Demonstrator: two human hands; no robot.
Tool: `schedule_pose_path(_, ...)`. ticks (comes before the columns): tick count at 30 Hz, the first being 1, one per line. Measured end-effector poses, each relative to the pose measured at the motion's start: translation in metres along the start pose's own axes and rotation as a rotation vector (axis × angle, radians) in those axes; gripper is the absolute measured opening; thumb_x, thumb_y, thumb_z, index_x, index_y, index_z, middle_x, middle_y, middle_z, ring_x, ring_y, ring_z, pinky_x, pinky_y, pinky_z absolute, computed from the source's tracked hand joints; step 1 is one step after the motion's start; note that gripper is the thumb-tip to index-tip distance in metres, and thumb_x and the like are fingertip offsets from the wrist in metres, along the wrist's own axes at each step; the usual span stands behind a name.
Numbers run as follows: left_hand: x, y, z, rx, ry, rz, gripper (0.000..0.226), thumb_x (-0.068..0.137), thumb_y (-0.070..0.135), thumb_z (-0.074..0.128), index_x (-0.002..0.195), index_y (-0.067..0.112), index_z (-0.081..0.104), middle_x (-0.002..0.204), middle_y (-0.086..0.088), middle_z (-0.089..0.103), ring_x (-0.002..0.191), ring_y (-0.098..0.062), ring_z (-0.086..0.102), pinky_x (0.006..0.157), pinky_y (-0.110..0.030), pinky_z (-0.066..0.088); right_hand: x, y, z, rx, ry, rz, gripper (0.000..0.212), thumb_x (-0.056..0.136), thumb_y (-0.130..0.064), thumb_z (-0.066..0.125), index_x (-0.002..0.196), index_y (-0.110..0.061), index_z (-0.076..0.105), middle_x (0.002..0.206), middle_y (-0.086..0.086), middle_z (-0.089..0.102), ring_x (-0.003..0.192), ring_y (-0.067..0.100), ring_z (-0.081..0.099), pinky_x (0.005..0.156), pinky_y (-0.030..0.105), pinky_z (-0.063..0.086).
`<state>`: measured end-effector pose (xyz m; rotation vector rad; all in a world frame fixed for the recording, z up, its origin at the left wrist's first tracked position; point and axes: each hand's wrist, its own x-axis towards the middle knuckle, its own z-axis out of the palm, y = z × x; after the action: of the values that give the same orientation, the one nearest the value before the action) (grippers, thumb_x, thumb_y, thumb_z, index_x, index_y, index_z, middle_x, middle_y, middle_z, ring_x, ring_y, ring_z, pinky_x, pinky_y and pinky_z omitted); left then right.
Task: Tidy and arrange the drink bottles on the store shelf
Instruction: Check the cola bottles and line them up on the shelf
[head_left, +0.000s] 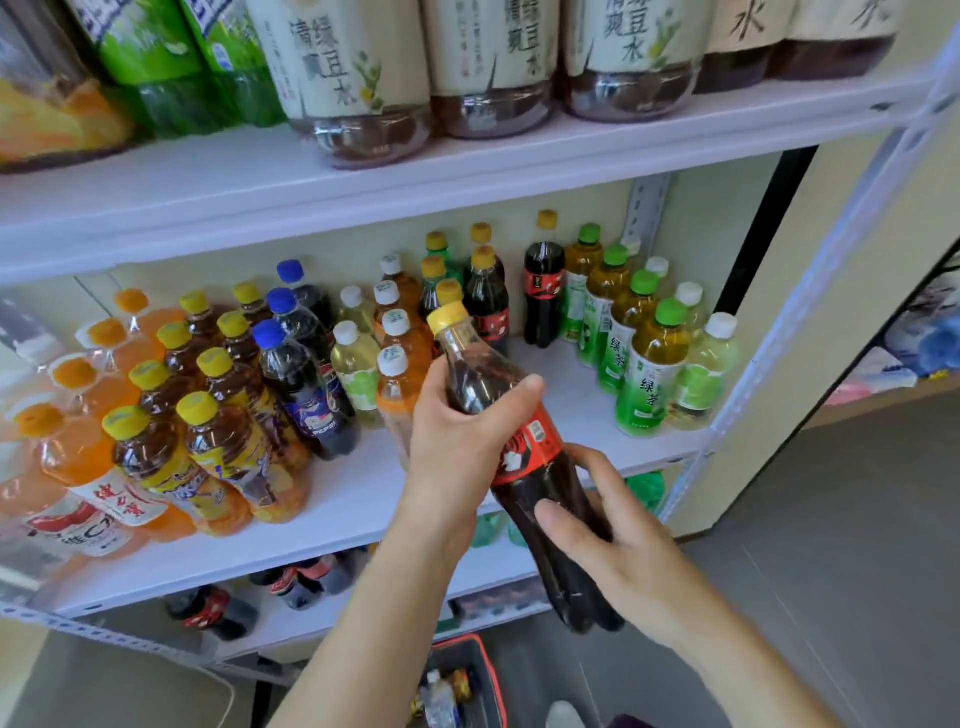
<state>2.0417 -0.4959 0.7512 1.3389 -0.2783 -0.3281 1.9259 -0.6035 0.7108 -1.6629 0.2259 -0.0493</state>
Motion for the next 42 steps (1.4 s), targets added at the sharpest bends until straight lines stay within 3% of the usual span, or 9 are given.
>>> schedule_pose_path(4,0.014,-0.002,0.011,-0.088,-0.021,-0.107,0.033,0.076,0.034,0.073,0.101,0.016,0.065,0.090,-0.002,0.071,0.080,-0.016,0.069,0.066,-0.028,0.055,0.006,0.007,-0.011,0.164,0.056,-0.019,0.046,0.075,-0.060,0.064,0.116,-0.042,0.054,0.091,0.012,0.072,0.086,0.036,0.068,0.076,0.046,0.056)
schedule_pose_path(10,0.033,0.004,0.010,-0.366,-0.162,-0.275,0.039,0.081,0.035,0.068,0.112,0.012,0.065,0.118,-0.020,0.069,0.109,-0.031,0.067,0.082,-0.040,0.057,0.018,0.019,-0.033,0.749,-0.332,0.263,0.064,0.081,-0.057,0.067,0.117,-0.004,0.061,0.092,0.027,0.065,0.074,0.035,0.065,0.069,0.042,0.052)
schedule_pose_path(16,0.041,0.010,0.017,-0.174,0.059,-0.120,0.016,0.085,0.029,0.071,0.090,0.013,0.074,0.100,-0.017,0.074,0.079,-0.023,0.069,0.074,-0.042,0.056,0.035,0.029,-0.044,0.758,-0.350,0.328,0.068,0.070,-0.061,0.077,0.115,-0.011,0.069,0.103,0.020,0.069,0.090,0.032,0.067,0.077,0.049,0.057)
schedule_pose_path(22,0.055,0.024,0.018,-0.198,0.233,0.047,0.014,0.088,0.012,0.071,0.096,0.012,0.060,0.080,-0.006,0.071,0.069,-0.021,0.070,0.067,-0.039,0.059,0.034,0.043,-0.053,0.857,-0.184,0.244,0.054,0.060,-0.026,0.092,0.107,-0.022,0.067,0.119,0.025,0.063,0.103,0.044,0.065,0.061,0.038,0.059)
schedule_pose_path(27,0.066,0.027,0.002,-0.095,0.052,0.000,0.024,0.090,0.021,0.063,0.113,0.013,0.059,0.079,-0.002,0.067,0.073,-0.017,0.065,0.070,-0.033,0.052,0.040,0.043,-0.055,0.935,-0.082,0.503,0.055,0.072,-0.056,0.066,0.105,-0.013,0.076,0.094,0.033,0.067,0.042,0.026,0.058,0.034,0.024,0.044)
schedule_pose_path(31,0.072,0.038,-0.011,0.124,-0.227,0.084,0.025,0.088,0.024,0.062,0.113,0.017,0.064,0.087,-0.002,0.067,0.084,-0.019,0.062,0.075,-0.038,0.049,0.043,0.047,-0.064,0.965,-0.111,0.601,0.057,0.072,-0.058,0.057,0.090,-0.007,0.077,0.070,0.029,0.064,0.029,0.020,0.043,0.027,0.017,0.033)
schedule_pose_path(34,0.073,0.041,-0.008,0.272,-0.196,0.179,0.021,0.087,0.026,0.066,0.106,0.018,0.068,0.088,-0.007,0.067,0.083,-0.022,0.063,0.075,-0.042,0.050,0.045,0.050,-0.066,0.924,-0.128,0.614,0.061,0.073,-0.061,0.053,0.089,-0.008,0.079,0.077,0.029,0.068,0.038,0.024,0.057,0.030,0.020,0.039)
schedule_pose_path(38,0.078,0.042,0.002,0.413,-0.043,0.273,0.028,0.080,0.041,0.075,0.095,0.019,0.066,0.073,0.006,0.067,0.064,-0.007,0.060,0.058,-0.023,0.049,0.048,0.053,-0.067,0.915,-0.038,0.475,0.056,0.079,-0.049,0.057,0.120,-0.012,0.069,0.113,0.021,0.069,0.091,0.035,0.071,0.050,0.031,0.056)
schedule_pose_path(42,0.087,0.043,0.012,0.612,0.131,0.320,0.036,0.077,0.044,0.079,0.083,0.015,0.060,0.070,-0.010,0.064,0.060,-0.014,0.057,0.057,-0.038,0.050,0.051,0.054,-0.070,0.878,-0.035,0.299,0.050,0.079,-0.017,0.067,0.128,-0.019,0.058,0.123,0.019,0.066,0.108,0.049,0.063,0.067,0.034,0.060)
